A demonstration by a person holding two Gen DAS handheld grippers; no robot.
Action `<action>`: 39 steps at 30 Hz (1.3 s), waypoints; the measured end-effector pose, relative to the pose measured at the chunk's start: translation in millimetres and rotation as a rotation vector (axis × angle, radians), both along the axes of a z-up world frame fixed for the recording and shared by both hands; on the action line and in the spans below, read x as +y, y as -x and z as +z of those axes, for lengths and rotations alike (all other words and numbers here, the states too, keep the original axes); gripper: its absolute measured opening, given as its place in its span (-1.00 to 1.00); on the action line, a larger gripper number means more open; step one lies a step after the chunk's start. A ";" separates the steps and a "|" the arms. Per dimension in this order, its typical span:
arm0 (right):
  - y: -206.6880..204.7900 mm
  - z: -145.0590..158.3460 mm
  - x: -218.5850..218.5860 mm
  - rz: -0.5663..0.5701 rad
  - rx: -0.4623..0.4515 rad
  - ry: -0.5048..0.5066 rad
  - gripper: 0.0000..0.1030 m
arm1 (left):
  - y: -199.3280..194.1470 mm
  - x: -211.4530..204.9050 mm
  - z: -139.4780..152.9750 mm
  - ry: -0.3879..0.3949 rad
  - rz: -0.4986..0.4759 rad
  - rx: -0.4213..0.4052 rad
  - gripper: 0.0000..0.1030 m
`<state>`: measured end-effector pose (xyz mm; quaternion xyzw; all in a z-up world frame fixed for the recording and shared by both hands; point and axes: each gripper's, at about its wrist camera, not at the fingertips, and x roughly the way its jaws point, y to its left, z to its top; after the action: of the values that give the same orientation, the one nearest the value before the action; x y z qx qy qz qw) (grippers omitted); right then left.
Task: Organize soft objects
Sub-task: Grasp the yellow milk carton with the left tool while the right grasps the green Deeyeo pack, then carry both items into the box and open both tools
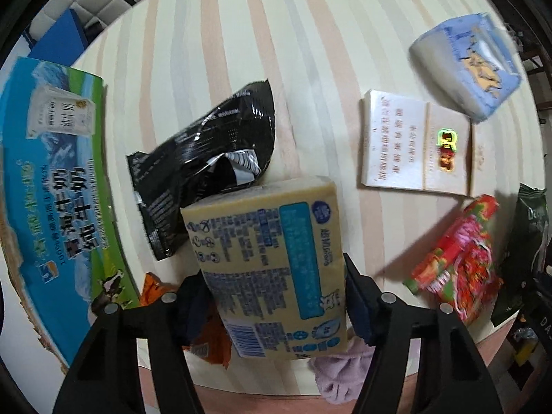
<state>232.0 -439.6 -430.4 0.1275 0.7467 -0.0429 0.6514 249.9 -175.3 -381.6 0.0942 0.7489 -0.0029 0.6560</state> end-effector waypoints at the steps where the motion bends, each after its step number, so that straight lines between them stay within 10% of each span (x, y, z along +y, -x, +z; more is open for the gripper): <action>1: 4.7 4.3 -0.1 -0.002 -0.009 -0.004 -0.23 | -1.1 3.8 11.6 0.010 0.001 -0.015 0.23; 12: 53.1 118.3 47.5 0.045 -0.174 -0.139 -0.26 | 72.8 49.5 160.4 0.179 0.035 -0.211 0.23; 21: 94.0 218.3 192.1 0.225 -0.254 -0.362 -0.26 | 106.8 185.7 229.5 0.170 0.205 -0.311 0.23; 28: 65.4 248.7 323.4 0.333 -0.264 -0.392 -0.26 | 78.1 293.4 222.4 0.189 0.293 -0.325 0.23; 39: -51.3 165.6 473.3 0.307 -0.204 -0.238 -0.26 | -61.3 380.0 112.3 0.283 0.184 -0.131 0.24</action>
<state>283.3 33.7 -264.8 0.0922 0.6875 0.1583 0.7027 311.2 204.7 -269.2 -0.0682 0.7020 -0.0421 0.7077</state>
